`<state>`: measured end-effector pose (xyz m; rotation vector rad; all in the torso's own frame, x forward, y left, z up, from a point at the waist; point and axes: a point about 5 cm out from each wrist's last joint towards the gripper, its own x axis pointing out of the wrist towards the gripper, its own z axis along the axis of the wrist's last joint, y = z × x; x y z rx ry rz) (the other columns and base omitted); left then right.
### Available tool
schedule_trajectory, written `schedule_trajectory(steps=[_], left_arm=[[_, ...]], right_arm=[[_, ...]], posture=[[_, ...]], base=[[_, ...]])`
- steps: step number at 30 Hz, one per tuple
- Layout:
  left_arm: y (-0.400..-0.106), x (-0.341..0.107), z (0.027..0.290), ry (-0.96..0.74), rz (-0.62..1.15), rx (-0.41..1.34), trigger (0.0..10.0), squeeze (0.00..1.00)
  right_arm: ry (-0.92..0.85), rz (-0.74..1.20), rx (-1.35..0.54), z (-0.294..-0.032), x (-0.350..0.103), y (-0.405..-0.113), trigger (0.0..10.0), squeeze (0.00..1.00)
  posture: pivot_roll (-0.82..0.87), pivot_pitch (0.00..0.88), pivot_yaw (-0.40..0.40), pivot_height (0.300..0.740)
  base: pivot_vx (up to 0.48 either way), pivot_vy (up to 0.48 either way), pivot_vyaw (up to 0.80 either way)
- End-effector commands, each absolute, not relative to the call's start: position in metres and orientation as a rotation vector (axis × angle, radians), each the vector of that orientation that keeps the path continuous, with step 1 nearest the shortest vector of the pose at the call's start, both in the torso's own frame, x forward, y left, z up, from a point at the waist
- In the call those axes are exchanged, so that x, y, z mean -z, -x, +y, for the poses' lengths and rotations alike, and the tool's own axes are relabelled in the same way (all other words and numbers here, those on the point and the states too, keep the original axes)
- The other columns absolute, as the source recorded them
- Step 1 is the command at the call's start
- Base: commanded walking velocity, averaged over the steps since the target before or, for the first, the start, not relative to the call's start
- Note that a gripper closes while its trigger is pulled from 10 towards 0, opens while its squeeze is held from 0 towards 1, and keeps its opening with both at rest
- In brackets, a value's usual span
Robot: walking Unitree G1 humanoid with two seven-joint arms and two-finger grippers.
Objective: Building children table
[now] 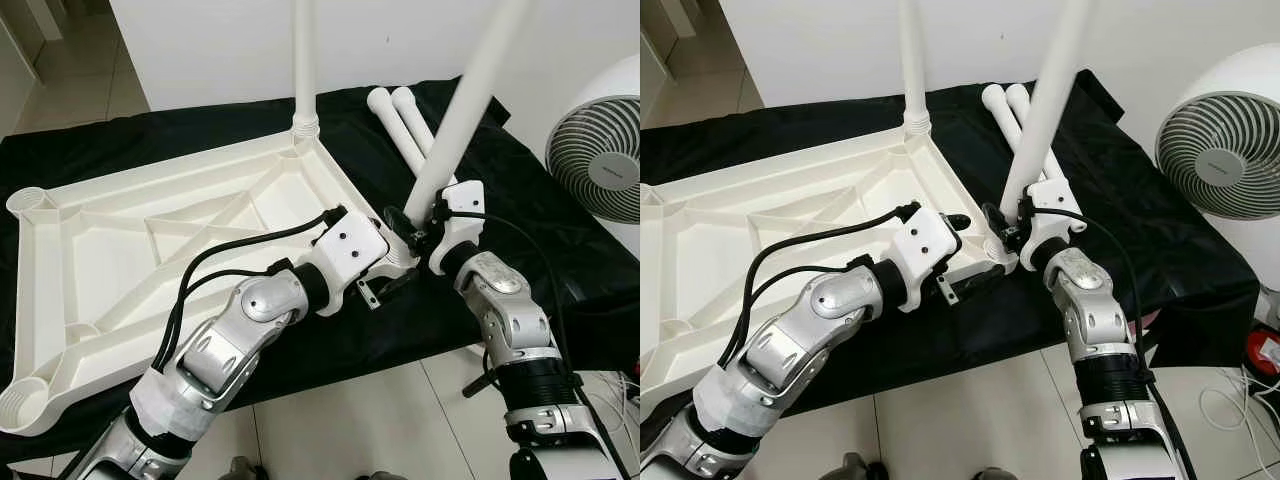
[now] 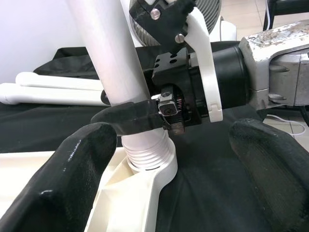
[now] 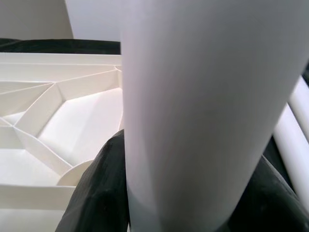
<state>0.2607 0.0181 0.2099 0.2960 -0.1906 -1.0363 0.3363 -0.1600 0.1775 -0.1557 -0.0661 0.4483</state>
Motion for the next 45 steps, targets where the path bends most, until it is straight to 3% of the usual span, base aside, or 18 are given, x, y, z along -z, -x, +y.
schedule_trajectory(steps=[1,7,25,45], left_arm=[[-0.256,-0.209,0.017,-0.304,-0.174,1.116,10.0,0.0],[-0.257,-0.21,0.018,-0.302,-0.177,1.107,10.0,0.0],[-0.259,-0.212,0.019,-0.304,-0.183,1.102,10.0,0.0],[-0.258,-0.212,0.019,-0.3,-0.185,1.095,10.0,0.0]], right_arm=[[0.223,0.097,-0.431,-0.169,-0.142,-0.331,10.0,0.0],[0.329,0.026,-0.533,-0.164,-0.144,-0.32,10.0,0.0],[0.098,0.137,-0.523,-0.179,-0.136,-0.322,10.0,0.0],[0.111,0.18,-0.451,-0.176,-0.133,-0.331,10.0,0.0]], posture=[[-0.09,0.114,0.054,0.74],[-0.09,0.126,0.051,0.74],[-0.09,0.135,0.056,0.74],[-0.09,0.133,0.05,0.74]], base=[[0.0,0.0,0.0],[0.0,0.0,0.0],[0.0,0.0,0.0],[0.0,0.0,0.0]])
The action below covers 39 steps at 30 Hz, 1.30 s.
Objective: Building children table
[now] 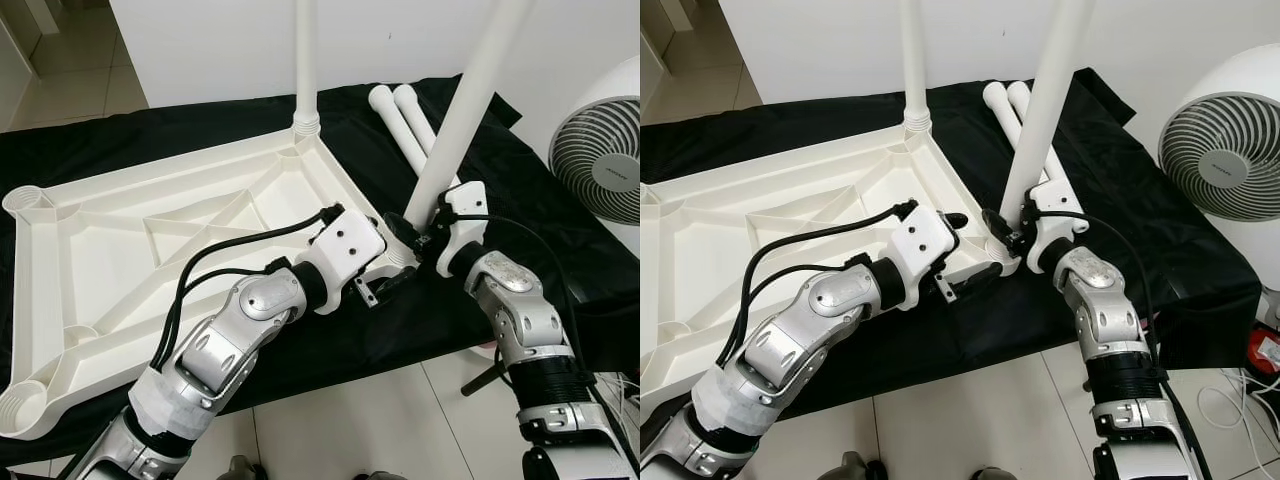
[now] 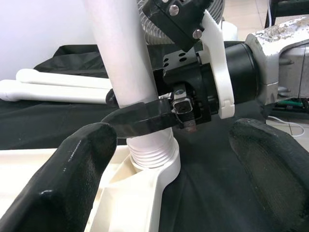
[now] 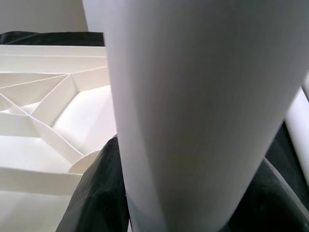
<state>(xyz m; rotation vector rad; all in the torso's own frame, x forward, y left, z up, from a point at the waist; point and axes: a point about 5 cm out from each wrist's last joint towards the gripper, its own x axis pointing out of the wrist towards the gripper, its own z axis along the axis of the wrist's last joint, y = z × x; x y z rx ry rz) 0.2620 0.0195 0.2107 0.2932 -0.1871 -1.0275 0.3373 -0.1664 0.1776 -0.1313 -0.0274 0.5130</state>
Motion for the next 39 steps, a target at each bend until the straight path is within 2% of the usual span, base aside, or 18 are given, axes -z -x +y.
schedule_trajectory(steps=[1,2,4,5,7,9,11,18,23,24,32,34,35,39], left_arm=[[-0.258,-0.212,0.019,-0.301,-0.185,1.095,10.0,0.0],[-0.258,-0.212,0.019,-0.301,-0.185,1.095,10.0,0.0],[-0.258,-0.212,0.019,-0.3,-0.186,1.096,10.0,0.0],[-0.258,-0.212,0.019,-0.3,-0.186,1.096,10.0,0.0],[-0.258,-0.212,0.018,-0.3,-0.187,1.097,10.0,0.0],[-0.258,-0.212,0.018,-0.3,-0.187,1.097,10.0,0.0],[-0.258,-0.212,0.017,-0.3,-0.189,1.095,10.0,0.0],[-0.258,-0.212,0.016,-0.296,-0.191,1.094,10.0,0.0],[-0.258,-0.212,0.015,-0.293,-0.193,1.095,10.0,0.0],[-0.258,-0.212,0.014,-0.291,-0.193,1.094,10.0,0.0],[-0.258,-0.211,0.014,-0.287,-0.189,1.09,10.0,0.0],[-0.259,-0.21,0.014,-0.287,-0.184,1.087,10.0,0.0],[-0.26,-0.21,0.015,-0.287,-0.178,1.082,10.0,0.0],[-0.262,-0.21,0.016,-0.292,-0.176,1.081,10.0,0.0]], right_arm=[[0.104,0.169,-0.425,-0.175,-0.133,-0.331,10.0,0.0],[0.104,0.169,-0.425,-0.175,-0.133,-0.331,10.0,0.0],[0.053,0.114,-0.223,-0.172,-0.134,-0.335,10.0,0.0],[0.053,0.114,-0.223,-0.172,-0.134,-0.335,10.0,0.0],[0.005,0.089,-0.073,-0.166,-0.132,-0.336,10.0,0.0],[-0.002,0.083,-0.041,-0.163,-0.131,-0.335,10.0,0.0],[-0.012,0.074,0.015,-0.148,-0.128,-0.333,10.0,0.0],[-0.036,0.017,0.093,-0.123,-0.134,-0.332,10.0,0.0],[-0.046,-0.001,0.029,-0.112,-0.138,-0.334,10.0,0.0],[-0.054,-0.012,0.019,-0.111,-0.14,-0.335,10.0,1.0],[-0.077,-0.059,-0.012,-0.117,-0.145,-0.335,10.0,1.0],[-0.095,-0.084,-0.051,-0.122,-0.149,-0.336,10.0,1.0],[-0.092,-0.141,-0.106,-0.133,-0.158,-0.337,10.0,1.0],[-0.076,-0.164,-0.135,-0.143,-0.164,-0.34,10.0,1.0]], posture=[[-0.09,0.133,0.05,0.74],[-0.09,0.133,0.05,0.74],[-0.09,0.134,0.047,0.74],[-0.09,0.134,0.047,0.74],[-0.09,0.133,0.044,0.74],[-0.09,0.133,0.044,0.74],[-0.09,0.128,0.039,0.74],[-0.09,0.12,0.029,0.74],[-0.08,0.114,0.021,0.74],[-0.08,0.111,0.018,0.74],[-0.09,0.106,0.016,0.74],[-0.09,0.101,0.017,0.74],[-0.09,0.1,0.019,0.74],[-0.09,0.102,0.019,0.74]], base=[[0.0,0.0,0.0],[0.0,0.0,0.0],[0.0,0.0,0.0],[0.0,0.0,0.0],[0.0,0.0,0.0],[0.0,0.0,0.0],[0.0,0.0,0.0],[0.0,0.0,0.0],[0.0,0.0,0.0],[0.0,0.0,0.0],[0.0,0.0,0.0],[0.0,0.0,0.0],[0.0,0.0,0.0],[0.0,0.0,0.0]])
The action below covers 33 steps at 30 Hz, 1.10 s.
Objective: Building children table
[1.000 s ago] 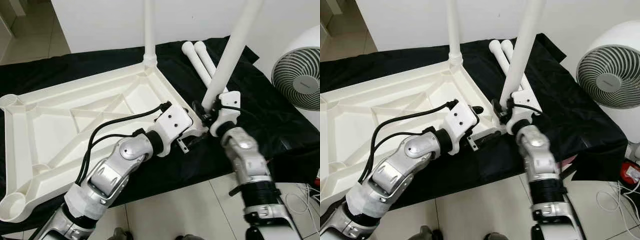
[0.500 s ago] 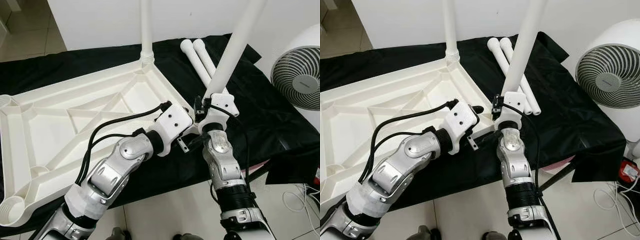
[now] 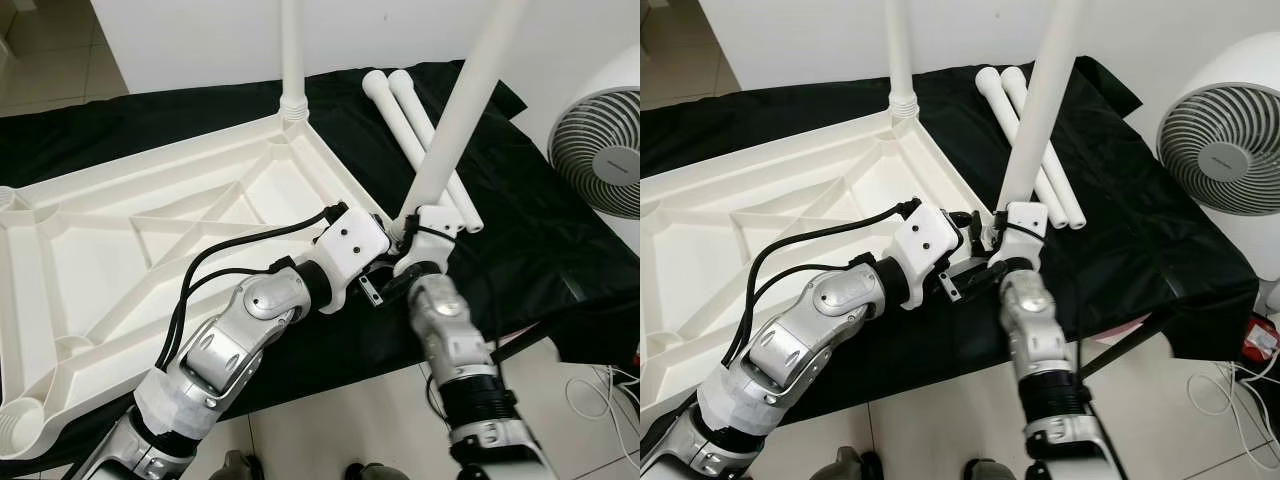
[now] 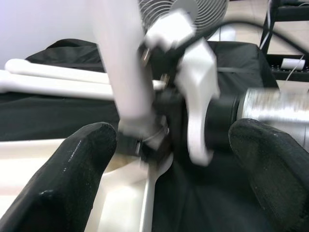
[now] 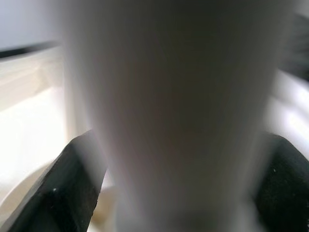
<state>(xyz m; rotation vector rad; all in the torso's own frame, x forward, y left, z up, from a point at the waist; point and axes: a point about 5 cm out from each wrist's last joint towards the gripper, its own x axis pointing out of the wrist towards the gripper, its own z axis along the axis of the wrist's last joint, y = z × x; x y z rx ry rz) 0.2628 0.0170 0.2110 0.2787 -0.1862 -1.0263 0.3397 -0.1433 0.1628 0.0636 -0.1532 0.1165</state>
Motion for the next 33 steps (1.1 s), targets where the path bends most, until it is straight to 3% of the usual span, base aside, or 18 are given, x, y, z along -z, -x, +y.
schedule_trajectory(steps=[1,5,6,7,8,13,19,33], left_arm=[[-0.262,-0.21,0.016,-0.292,-0.176,1.081,10.0,0.0],[-0.263,-0.209,0.017,-0.294,-0.171,1.079,10.0,0.0],[-0.263,-0.209,0.018,-0.295,-0.168,1.078,10.0,0.0],[-0.263,-0.209,0.018,-0.295,-0.168,1.078,10.0,0.0],[-0.263,-0.207,0.018,-0.293,-0.16,1.081,10.0,0.0],[-0.262,-0.206,0.018,-0.291,-0.154,1.084,10.0,0.0],[-0.262,-0.204,0.016,-0.232,-0.086,1.084,10.0,0.0],[-0.265,-0.199,0.013,-0.226,-0.057,1.059,10.0,0.0]], right_arm=[[-0.076,-0.164,-0.135,-0.143,-0.164,-0.34,10.0,1.0],[-0.013,-0.179,-0.182,-0.159,-0.172,-0.343,10.0,1.0],[0.006,-0.175,-0.214,-0.163,-0.173,-0.343,10.0,0.71],[0.006,-0.175,-0.214,-0.163,-0.173,-0.343,10.0,0.71],[0.04,-0.169,-0.287,-0.167,-0.175,-0.343,10.0,0.0],[0.058,-0.167,-0.323,-0.169,-0.175,-0.343,10.0,0.0],[0.152,-0.124,-0.503,-0.189,-0.175,-0.347,10.0,0.0],[0.241,-0.07,-0.606,-0.189,-0.173,-0.361,10.0,0.0]], posture=[[-0.09,0.102,0.019,0.74],[-0.09,0.11,0.019,0.74],[-0.09,0.111,0.019,0.74],[-0.09,0.111,0.019,0.74],[-0.09,0.112,0.016,0.74],[-0.09,0.112,0.017,0.74],[-0.09,0.108,0.025,0.74],[-0.08,0.103,0.03,0.74]], base=[[0.0,0.0,0.0],[0.0,0.0,0.0],[0.0,0.0,0.0],[0.0,0.0,0.0],[0.0,0.0,0.0],[0.0,0.0,0.0],[0.0,0.0,0.0],[0.0,0.0,0.0]])
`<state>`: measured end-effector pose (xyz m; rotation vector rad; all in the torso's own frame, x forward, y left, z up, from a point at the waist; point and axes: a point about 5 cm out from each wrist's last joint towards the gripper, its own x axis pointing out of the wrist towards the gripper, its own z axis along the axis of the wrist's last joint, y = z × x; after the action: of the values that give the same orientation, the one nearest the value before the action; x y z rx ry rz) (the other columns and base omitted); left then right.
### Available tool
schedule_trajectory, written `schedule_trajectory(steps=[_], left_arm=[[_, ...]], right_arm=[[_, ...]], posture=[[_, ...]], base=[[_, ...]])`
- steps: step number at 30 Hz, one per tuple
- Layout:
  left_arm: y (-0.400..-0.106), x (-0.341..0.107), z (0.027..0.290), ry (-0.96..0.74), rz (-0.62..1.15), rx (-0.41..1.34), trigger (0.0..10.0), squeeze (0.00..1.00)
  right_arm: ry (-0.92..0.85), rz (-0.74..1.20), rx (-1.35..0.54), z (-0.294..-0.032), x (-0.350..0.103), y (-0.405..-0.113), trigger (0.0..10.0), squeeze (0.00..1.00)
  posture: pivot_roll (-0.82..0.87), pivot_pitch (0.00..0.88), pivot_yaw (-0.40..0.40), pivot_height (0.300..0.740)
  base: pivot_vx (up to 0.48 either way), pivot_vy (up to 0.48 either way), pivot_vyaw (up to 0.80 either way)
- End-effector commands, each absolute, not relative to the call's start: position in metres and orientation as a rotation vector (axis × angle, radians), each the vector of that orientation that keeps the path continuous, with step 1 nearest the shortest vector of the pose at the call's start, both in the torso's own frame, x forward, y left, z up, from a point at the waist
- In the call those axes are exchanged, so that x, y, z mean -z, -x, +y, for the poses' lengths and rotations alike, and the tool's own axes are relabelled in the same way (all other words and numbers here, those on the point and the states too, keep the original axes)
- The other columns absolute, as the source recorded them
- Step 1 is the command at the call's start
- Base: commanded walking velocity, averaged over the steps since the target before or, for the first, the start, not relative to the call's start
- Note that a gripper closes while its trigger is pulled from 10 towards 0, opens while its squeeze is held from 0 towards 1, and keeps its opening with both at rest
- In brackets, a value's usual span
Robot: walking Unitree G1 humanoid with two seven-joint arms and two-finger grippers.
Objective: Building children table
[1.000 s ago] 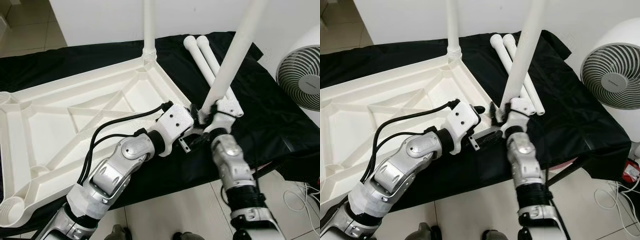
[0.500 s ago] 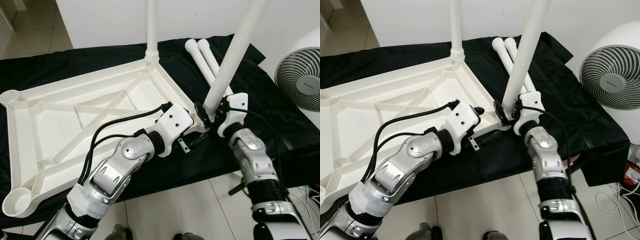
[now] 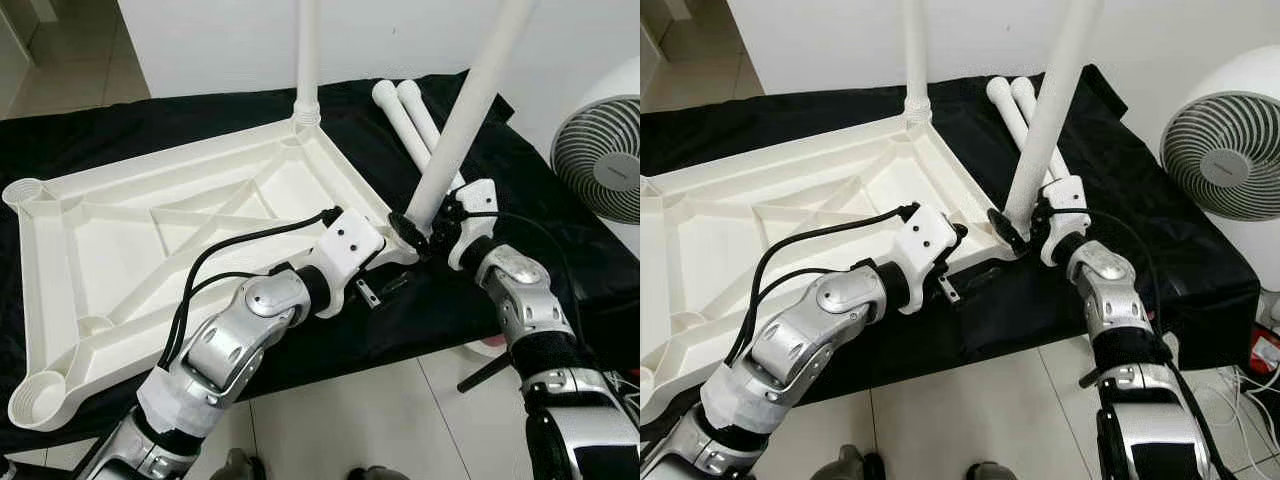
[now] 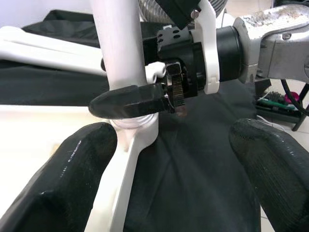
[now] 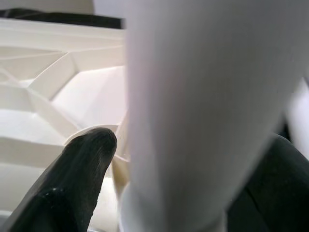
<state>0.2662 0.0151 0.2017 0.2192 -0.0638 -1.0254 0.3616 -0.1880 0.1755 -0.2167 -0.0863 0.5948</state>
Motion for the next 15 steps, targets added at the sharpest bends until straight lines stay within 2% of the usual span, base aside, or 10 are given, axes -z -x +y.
schedule_trajectory(steps=[1,2,3,6,7,15], left_arm=[[-0.265,-0.199,0.013,-0.226,-0.057,1.059,10.0,0.0],[-0.266,-0.197,0.013,-0.22,-0.055,1.044,10.0,0.0],[-0.267,-0.196,0.012,-0.21,-0.058,1.033,10.0,0.0],[-0.268,-0.195,0.01,-0.196,-0.055,1.025,10.0,0.0],[-0.27,-0.193,0.009,-0.184,-0.063,1.006,10.0,0.0],[-0.276,-0.189,0.006,-0.129,-0.09,0.932,10.0,0.0]], right_arm=[[0.241,-0.07,-0.606,-0.189,-0.173,-0.361,10.0,0.0],[0.25,-0.071,-0.618,-0.189,-0.174,-0.363,8.8,0.0],[0.256,-0.072,-0.633,-0.188,-0.176,-0.365,4.9,0.0],[0.259,-0.074,-0.64,-0.188,-0.177,-0.366,4.7,0.0],[0.258,-0.077,-0.651,-0.186,-0.178,-0.367,0.0,0.0],[0.237,-0.082,-0.649,-0.187,-0.173,-0.367,0.0,0.0]], posture=[[-0.08,0.103,0.03,0.74],[-0.08,0.102,0.029,0.74],[-0.08,0.101,0.029,0.74],[-0.08,0.101,0.026,0.74],[-0.08,0.102,0.021,0.74],[-0.07,0.101,0.015,0.74]], base=[[0.0,0.0,0.0],[0.0,0.0,0.0],[0.0,0.0,0.0],[0.0,0.0,0.0],[0.0,0.0,0.0],[0.0,0.0,0.0]])
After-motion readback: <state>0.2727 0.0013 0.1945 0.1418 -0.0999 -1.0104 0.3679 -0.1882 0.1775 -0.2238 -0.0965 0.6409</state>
